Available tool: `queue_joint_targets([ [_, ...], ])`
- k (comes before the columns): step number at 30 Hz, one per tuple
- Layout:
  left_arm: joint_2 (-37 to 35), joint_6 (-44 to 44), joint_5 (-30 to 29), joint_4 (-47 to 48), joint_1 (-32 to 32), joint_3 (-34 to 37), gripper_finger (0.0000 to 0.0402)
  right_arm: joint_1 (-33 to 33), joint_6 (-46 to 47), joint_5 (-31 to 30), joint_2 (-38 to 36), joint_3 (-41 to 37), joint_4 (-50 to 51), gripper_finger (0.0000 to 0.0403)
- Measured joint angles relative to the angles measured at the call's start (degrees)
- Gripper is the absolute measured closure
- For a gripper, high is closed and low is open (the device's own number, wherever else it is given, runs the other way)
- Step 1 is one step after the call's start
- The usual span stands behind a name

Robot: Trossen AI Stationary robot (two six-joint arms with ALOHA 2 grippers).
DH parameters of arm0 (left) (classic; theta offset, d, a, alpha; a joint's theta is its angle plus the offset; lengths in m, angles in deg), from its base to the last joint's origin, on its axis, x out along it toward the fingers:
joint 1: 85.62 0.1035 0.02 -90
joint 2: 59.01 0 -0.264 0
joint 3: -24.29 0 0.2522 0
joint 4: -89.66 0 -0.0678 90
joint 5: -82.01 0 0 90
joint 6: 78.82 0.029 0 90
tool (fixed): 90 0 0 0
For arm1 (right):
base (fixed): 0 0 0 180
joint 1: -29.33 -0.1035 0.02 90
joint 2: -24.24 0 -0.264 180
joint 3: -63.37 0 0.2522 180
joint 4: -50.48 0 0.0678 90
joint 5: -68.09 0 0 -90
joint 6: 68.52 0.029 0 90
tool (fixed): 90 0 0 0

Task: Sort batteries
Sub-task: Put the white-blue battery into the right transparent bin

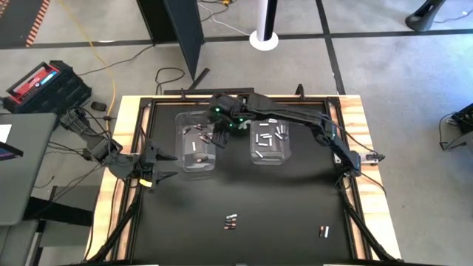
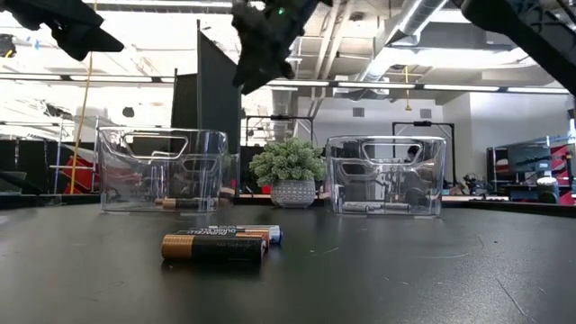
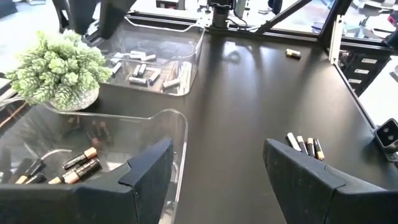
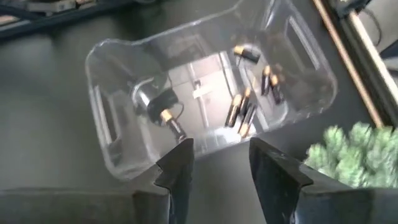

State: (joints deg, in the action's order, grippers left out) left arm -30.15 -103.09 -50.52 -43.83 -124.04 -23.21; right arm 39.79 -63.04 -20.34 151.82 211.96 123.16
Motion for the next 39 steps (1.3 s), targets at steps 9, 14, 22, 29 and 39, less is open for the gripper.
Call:
queue_joint_targets([
  [9, 0.01, 0.00, 0.02, -0.04, -0.01, 0.00, 0.0156, -9.03, 9.28, -11.31, -7.95, -13.04, 0.22, 0.0232],
  [14, 0.00, 0.01, 0.02, -0.06, 0.00, 0.00, 0.0156, -16.58, 20.71, -19.48, -16.66, -27.48, -4.45, 0.0233],
  [22, 0.02, -0.22, 0.02, -0.08, -0.01, 0.00, 0.0156, -29.91, 37.30, -21.60, -27.66, -48.94, -20.10, 0.0233],
  [29, 0.94, 0.82, 0.04, -0.09, 0.01, 0.00, 0.0156, -37.26, 38.93, -21.62, -26.47, -56.58, -31.78, 0.0233],
  [39, 3.91, 0.70, 0.06, 0.95, -0.01, 0.02, 0.0156, -38.09, 27.47, -21.52, -15.22, -57.11, -39.63, 0.0233],
])
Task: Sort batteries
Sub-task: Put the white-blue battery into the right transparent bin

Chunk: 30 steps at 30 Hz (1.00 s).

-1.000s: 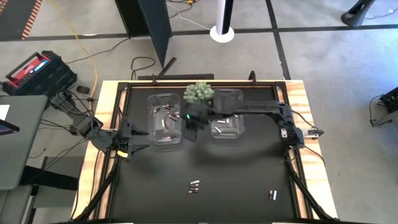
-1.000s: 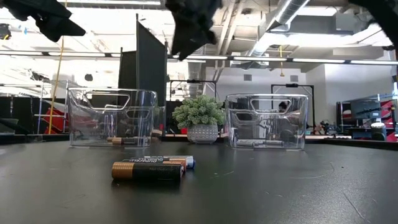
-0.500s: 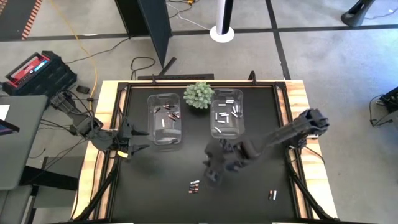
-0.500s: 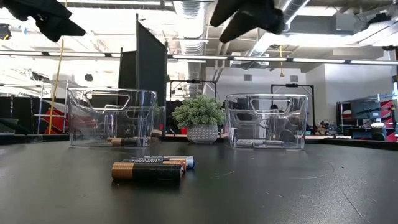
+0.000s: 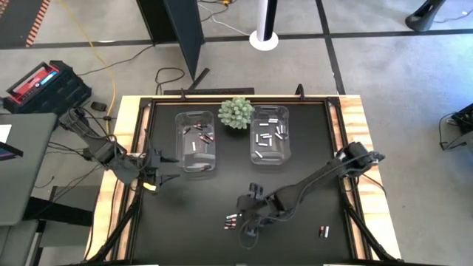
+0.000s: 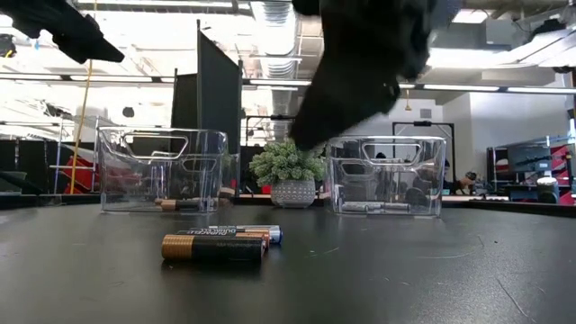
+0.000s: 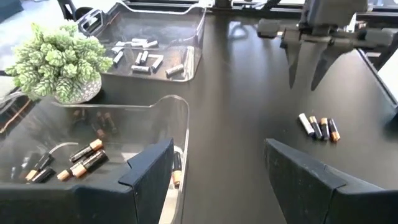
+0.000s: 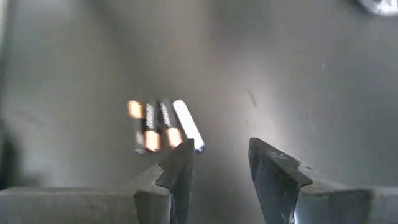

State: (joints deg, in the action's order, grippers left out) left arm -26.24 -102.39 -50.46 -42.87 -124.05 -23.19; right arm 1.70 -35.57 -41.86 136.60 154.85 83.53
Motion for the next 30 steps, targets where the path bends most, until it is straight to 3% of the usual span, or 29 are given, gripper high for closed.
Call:
queue_joint_targets([
  [15, 2.23, -0.22, 0.01, 0.01, 0.00, 0.00, 0.0156, 1.05, -13.64, 1.30, 5.88, 0.05, -8.92, 0.0233],
  [21, 2.21, -0.24, 0.01, -0.01, 0.00, 0.00, 0.0156, 2.88, -15.84, 7.25, 7.10, -0.01, -10.66, 0.0233],
  [30, 2.21, -1.02, -0.02, 0.25, 0.00, 0.00, 0.0156, 3.92, -17.42, 9.48, 6.94, 0.02, -12.50, 0.0233],
])
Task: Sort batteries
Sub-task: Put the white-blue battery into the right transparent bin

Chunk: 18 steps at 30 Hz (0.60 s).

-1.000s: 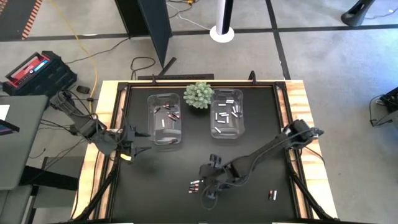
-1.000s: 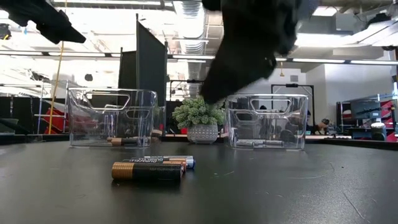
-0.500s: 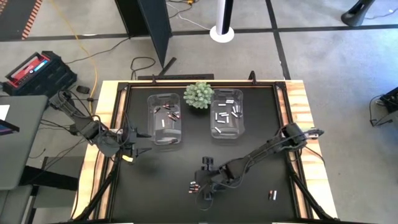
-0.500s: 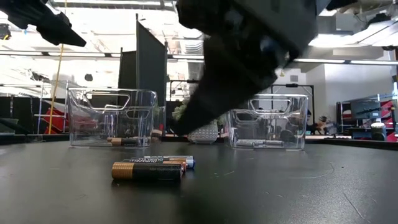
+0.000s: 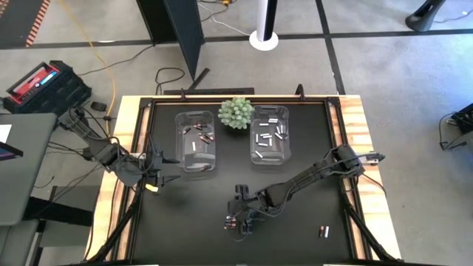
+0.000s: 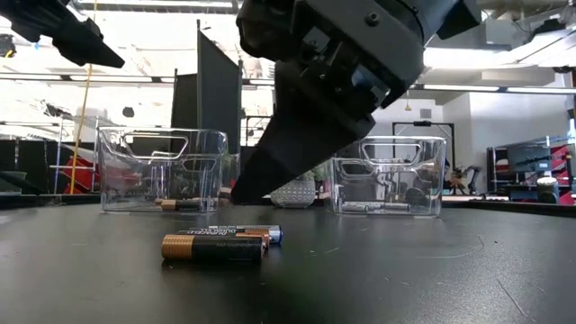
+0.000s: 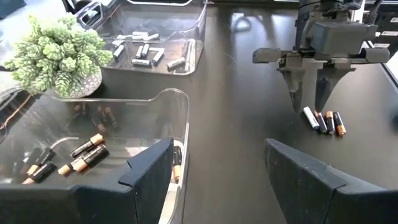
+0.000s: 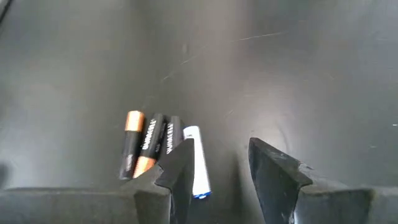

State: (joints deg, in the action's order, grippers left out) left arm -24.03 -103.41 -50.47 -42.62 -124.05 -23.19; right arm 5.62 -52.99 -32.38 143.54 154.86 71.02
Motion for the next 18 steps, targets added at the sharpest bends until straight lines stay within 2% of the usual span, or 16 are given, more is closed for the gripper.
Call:
queue_joint_targets([
  [18, 0.00, 0.08, 0.00, 0.04, 0.00, 0.00, 0.0156, 0.99, -2.58, 1.65, 0.02, -0.13, 0.49, 0.0233],
])
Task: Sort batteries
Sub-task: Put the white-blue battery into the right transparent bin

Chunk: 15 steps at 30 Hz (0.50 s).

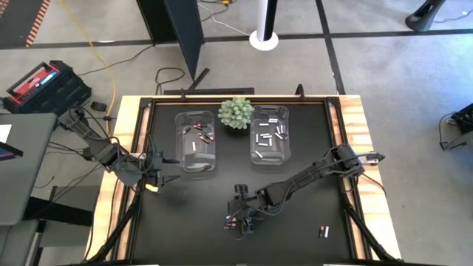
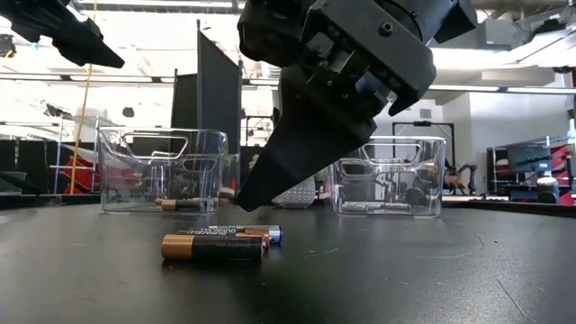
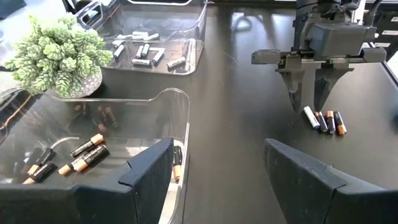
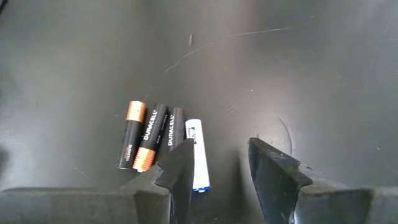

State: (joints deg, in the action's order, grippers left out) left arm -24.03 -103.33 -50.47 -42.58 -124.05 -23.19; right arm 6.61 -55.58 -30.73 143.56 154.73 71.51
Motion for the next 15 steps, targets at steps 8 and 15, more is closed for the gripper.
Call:
queue_joint_targets([
  [8, 0.00, -0.04, -0.01, 0.00, 0.00, 0.00, 0.0156, -0.15, 0.95, 0.05, 0.00, -0.01, -0.15, 0.0233],
  [15, 0.00, -0.09, 0.00, 0.00, 0.00, 0.00, 0.0156, -0.17, 1.12, 0.87, 0.02, -0.04, 0.00, 0.0233],
])
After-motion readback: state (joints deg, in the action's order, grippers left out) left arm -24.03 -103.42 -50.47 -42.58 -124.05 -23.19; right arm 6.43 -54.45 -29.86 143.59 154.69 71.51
